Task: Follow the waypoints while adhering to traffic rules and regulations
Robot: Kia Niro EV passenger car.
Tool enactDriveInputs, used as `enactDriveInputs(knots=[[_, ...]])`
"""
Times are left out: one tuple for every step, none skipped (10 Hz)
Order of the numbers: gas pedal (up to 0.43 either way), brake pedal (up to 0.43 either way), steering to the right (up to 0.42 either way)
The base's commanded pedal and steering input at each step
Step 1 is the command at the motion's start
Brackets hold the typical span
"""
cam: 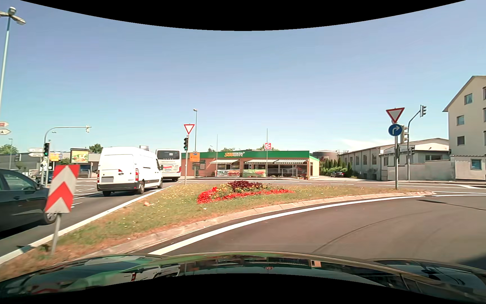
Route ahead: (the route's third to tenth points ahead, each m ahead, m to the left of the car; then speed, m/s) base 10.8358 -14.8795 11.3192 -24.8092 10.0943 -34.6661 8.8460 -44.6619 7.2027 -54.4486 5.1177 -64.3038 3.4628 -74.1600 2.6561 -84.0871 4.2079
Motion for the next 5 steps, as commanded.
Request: enactDriveInputs(knots=[[0.118,0.000,0.345],[0.110,0.000,0.361],[0.110,0.000,0.372],[0.110,0.000,0.382],[0.110,0.000,0.389]])
